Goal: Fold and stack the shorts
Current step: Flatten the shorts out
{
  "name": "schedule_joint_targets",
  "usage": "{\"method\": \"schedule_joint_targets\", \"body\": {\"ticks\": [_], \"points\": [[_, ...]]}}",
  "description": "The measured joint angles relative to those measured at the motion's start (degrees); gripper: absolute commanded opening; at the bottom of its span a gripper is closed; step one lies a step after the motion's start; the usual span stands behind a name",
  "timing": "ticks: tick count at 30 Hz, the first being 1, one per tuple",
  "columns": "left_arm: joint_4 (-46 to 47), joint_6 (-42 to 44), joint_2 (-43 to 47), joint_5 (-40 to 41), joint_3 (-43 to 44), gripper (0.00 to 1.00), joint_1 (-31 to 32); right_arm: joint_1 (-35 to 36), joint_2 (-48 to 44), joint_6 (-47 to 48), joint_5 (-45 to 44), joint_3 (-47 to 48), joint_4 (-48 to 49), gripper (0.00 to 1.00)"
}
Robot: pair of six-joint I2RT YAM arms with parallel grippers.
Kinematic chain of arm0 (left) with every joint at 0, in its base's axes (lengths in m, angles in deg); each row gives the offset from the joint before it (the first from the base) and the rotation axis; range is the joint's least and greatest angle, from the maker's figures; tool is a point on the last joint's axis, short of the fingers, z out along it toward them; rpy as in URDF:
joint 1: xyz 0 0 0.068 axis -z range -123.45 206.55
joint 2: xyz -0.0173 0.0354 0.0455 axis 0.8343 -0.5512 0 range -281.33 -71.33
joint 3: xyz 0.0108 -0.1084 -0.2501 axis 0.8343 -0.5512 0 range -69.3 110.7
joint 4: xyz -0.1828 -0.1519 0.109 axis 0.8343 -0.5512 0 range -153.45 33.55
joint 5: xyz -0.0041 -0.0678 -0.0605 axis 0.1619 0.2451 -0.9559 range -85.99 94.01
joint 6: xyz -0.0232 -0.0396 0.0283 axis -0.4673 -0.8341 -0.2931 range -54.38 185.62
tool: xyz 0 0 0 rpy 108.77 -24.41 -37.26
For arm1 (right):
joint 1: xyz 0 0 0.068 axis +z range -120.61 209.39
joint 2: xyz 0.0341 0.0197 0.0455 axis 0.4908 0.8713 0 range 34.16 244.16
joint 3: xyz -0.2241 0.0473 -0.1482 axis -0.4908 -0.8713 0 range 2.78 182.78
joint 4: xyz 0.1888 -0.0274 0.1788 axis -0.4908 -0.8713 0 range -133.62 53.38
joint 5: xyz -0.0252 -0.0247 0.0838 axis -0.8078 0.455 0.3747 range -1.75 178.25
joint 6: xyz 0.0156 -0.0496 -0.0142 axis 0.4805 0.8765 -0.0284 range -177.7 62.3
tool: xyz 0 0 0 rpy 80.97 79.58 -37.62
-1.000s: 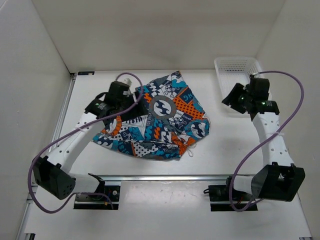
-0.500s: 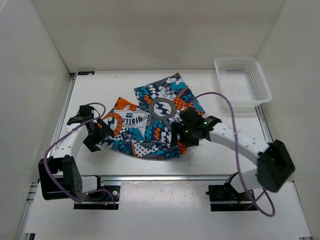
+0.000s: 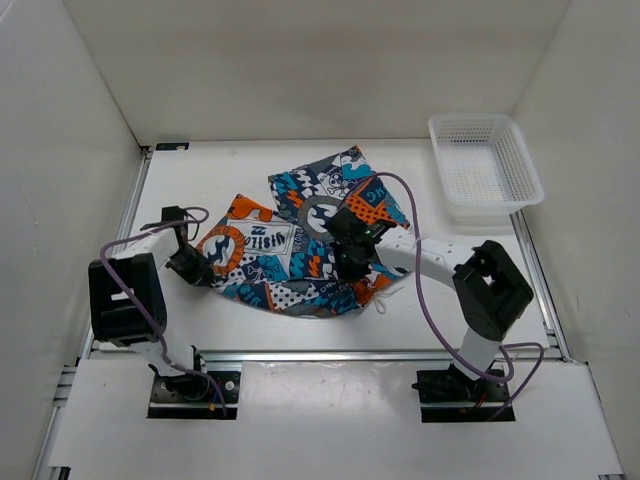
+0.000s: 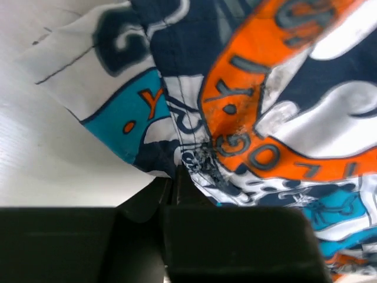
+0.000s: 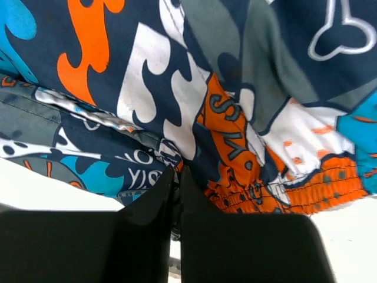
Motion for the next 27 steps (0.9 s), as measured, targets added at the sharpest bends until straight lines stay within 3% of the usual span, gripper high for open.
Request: {"method": "schedule_joint_targets", "body": {"ticks": [6, 12, 14, 16, 18, 19, 20, 22, 23, 25, 27], "points": [[-0.6, 0.0, -2.4, -3.4, 8.5, 0.10, 0.8, -4.5, 0.0, 2.6, -2.2, 7.7, -4.0, 0.00], [-3.6, -2.2, -6.2, -10.4, 29.9, 0.10, 5.7, -17.1, 0.9, 8.2, -4.9, 34.3, -6.4, 0.00], [-3.9, -2.6, -5.9, -12.0, 37.9, 0.10, 7.7, -19.0, -1.4, 9.9, -6.2, 39.1, -4.9, 0.00], [-3.6, -2.8, -4.3, -12.2, 41.8, 0.10, 8.9, -19.3, -6.7, 11.7, -7.6, 37.7, -3.1, 0.00], [-3.8, -2.9, -0.9, -12.3, 41.8, 0.12, 9.9, -18.3, -14.8, 13.4, -8.8, 29.7, 1.4, 0.00], [-3.8, -3.0, 1.2, -12.0, 40.2, 0.18, 10.4, -17.3, -20.1, 14.1, -9.4, 23.9, 3.1, 0.00], [-4.0, -3.1, 3.6, -11.6, 37.7, 0.32, 10.9, -16.2, -25.3, 14.8, -10.0, 17.7, 4.5, 0.01], [-4.0, -2.6, 7.8, -10.1, 30.8, 0.51, 11.5, -14.6, -34.9, 14.5, -12.3, 4.9, 7.1, 0.35], [-4.5, -2.5, 9.5, -9.3, 26.9, 0.71, 11.5, -14.1, -39.3, 13.4, -13.7, -1.9, 7.0, 0.49], [-5.2, -2.1, 10.9, -8.3, 19.2, 0.83, 11.5, -13.4, -45.8, 9.2, -15.4, -13.3, 5.3, 0.72], [-6.7, -1.6, 10.3, -7.5, 14.1, 0.99, 11.5, -12.7, -48.5, 4.2, -16.0, -20.8, 1.1, 0.80]]}}
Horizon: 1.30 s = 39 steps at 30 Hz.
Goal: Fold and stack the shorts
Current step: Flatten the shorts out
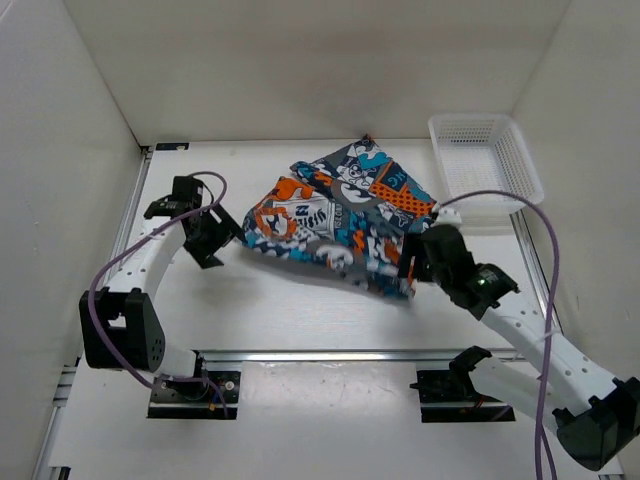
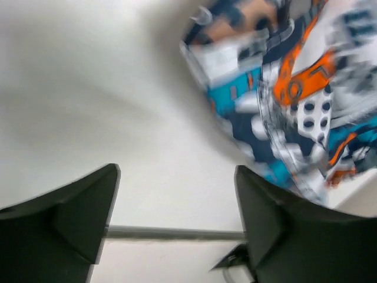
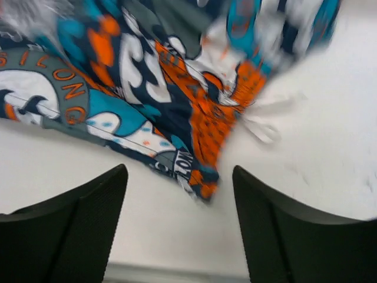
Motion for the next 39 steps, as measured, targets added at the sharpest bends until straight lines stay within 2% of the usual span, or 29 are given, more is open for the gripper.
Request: {"method": "schedule_joint_targets", "body": {"ticks": [3, 8, 11, 15, 21, 28, 30, 34, 37, 38, 39], "points": [[-2.0, 0.6, -0.3, 0.6, -2.6, 0.99, -0.2, 0.6, -0.8, -8.1, -0.1, -5.2, -6.5, 0.85], [-0.8, 1.8, 2.9, 0.9, -2.6, 0.99, -0.7, 0.4, -1.0, -20.8, 0.4, -1.3, -13.5, 0.90], [1.1, 2.6, 2.9, 0.8, -2.9, 0.99, -0.7, -0.3, 0.8, -28.7, 4.6, -0.3, -14.1, 0.90], [4.0, 3.5, -0.8, 0.2, -5.0, 0.99, -0.8, -1.5, -1.5, -38.5, 12.2, -6.8, -11.3, 0.90], [6.5, 3.9, -9.2, -0.7, -6.9, 0.99, -0.4, -7.0, -11.4, -51.4, 22.0, -20.3, -6.7, 0.87], [8.6, 4.1, -20.2, 0.1, 0.9, 0.99, 2.9, -9.8, -12.7, -61.6, 27.5, -28.1, 1.8, 0.81], [9.0, 4.0, -22.5, 0.4, 2.6, 0.99, 3.4, -10.4, -12.5, -63.1, 27.7, -29.0, 4.1, 0.76], [8.8, 3.6, -25.7, 0.8, 5.0, 0.90, 3.8, -12.1, -10.2, -64.9, 27.8, -29.7, 8.4, 0.71], [9.1, 3.5, -26.1, 1.4, 5.4, 0.79, 3.8, -14.4, -8.6, -64.8, 28.0, -29.7, 10.7, 0.63], [9.0, 3.5, -26.3, 1.5, 5.5, 0.75, 3.8, -15.3, -8.0, -64.6, 28.0, -29.7, 11.4, 0.60], [8.9, 3.4, -26.4, 1.6, 5.6, 0.64, 3.8, -16.3, -7.1, -64.3, 28.0, -29.7, 12.0, 0.56]]}}
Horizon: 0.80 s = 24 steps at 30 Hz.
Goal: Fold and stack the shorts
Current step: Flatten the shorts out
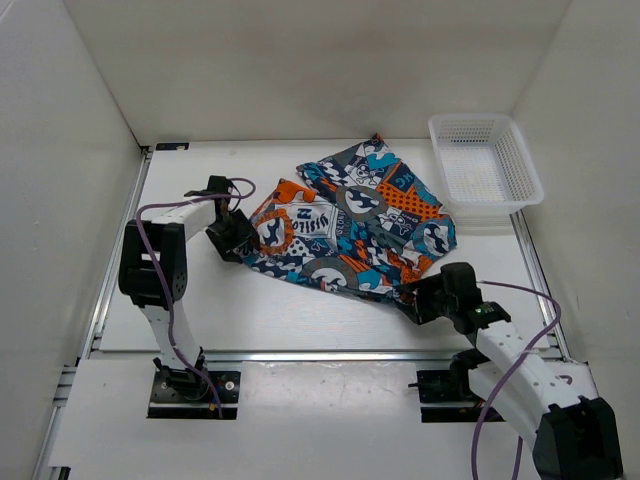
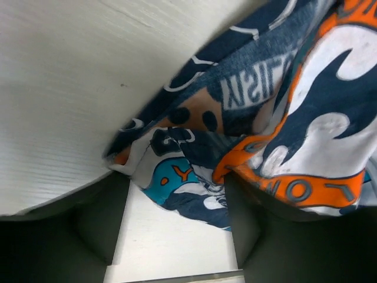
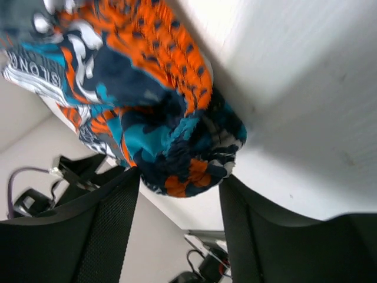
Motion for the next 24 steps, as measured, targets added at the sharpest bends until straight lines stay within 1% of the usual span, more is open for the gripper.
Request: {"method": "schedule_joint_targets", "body": {"ticks": [1, 3, 4, 6, 7, 11, 15, 18, 21, 24], "points": [[0.0, -0.3, -0.1, 0.0, 0.1, 0.56, 0.0, -0.9, 0.9, 0.4, 0.0, 0.0, 0.6, 0.45], [0.2, -0.2, -0.4, 0.3, 0.2, 0.42, 0.0, -2.3, 3.5, 1.8, 0.1, 0.0, 1.8, 0.28], [0.1, -0.1, -0.6, 0.3, 0.3, 0.27, 0.1, -2.8, 5.0, 2.3, 0.4, 0.2, 2.2, 0.14], [0.1, -0.3, -1.1, 0.3, 0.7, 0.12, 0.3, -3.2, 7.7, 3.8, 1.1, 0.7, 2.9, 0.02], [0.2, -0.3, -1.2, 0.3, 0.8, 0.10, 0.4, -3.2, 9.0, 4.5, 1.3, 1.5, 3.0, 0.00], [0.2, -0.3, -1.2, 0.4, 1.5, 0.10, 0.8, -3.3, 12.0, 8.6, 0.8, 6.7, 1.8, 0.00], [-0.4, -0.3, -0.5, 0.3, 2.1, 0.10, 0.8, -3.3, 12.1, 13.8, -0.7, 14.0, -0.2, 0.00], [-2.3, -0.4, 2.3, 0.3, 3.2, 0.10, 0.8, -3.5, 12.0, 18.6, -2.3, 20.5, -3.3, 0.00], [-5.3, -0.3, 6.6, 0.4, 6.7, 0.10, 0.8, -4.0, 12.3, 24.5, -3.9, 28.4, -5.7, 0.00], [-8.5, 0.2, 11.2, 0.8, 14.4, 0.10, 0.8, -4.3, 14.3, 31.1, -5.0, 38.5, -8.1, 0.00]]}}
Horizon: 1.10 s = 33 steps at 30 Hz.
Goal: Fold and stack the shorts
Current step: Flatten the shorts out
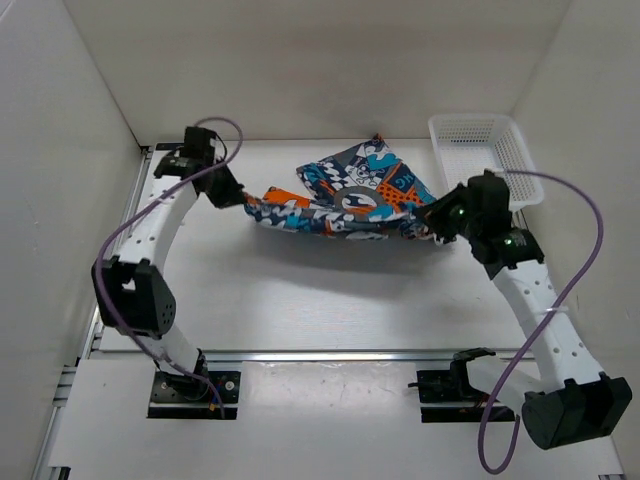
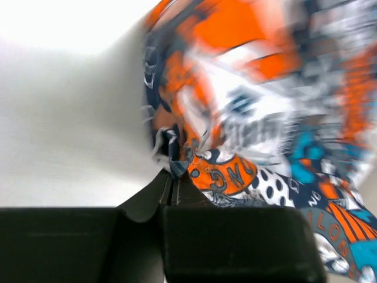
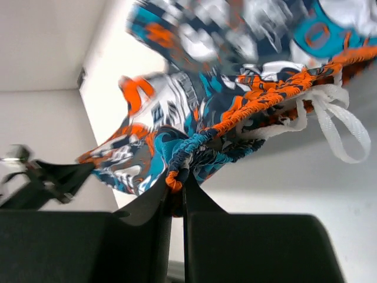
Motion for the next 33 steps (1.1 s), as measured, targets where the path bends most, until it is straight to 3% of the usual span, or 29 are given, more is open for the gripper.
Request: {"method": "schedule_joint_targets", "body": {"ticks": [6, 14, 25, 29, 33], "points": [[-4.9, 1.3, 9.9, 1.6, 16.7, 0.10, -0.1, 0.0, 3.6, 13.9, 0.0, 20.8, -6.4, 0.00], [-9.2, 0.9, 27.1, 1.0, 28.3, 0.10, -2.4, 0.3, -1.7, 27.9, 6.5, 37.9, -15.1, 0.00], [-16.7, 1.4, 32.7, 3.9, 59.7, 0.10, -2.4, 0.6, -5.1, 33.0, 24.0, 58.7, -20.4, 0.00], [-16.7, 1.9, 33.2, 4.0, 62.4, 0.10, -2.5, 0.6, -3.8, 32.3, 25.9, 64.1, -22.3, 0.00], [-16.8, 2.7, 32.7, 4.4, 59.3, 0.10, -2.5, 0.6, -2.6, 31.7, 24.0, 62.2, -24.2, 0.00]]}}
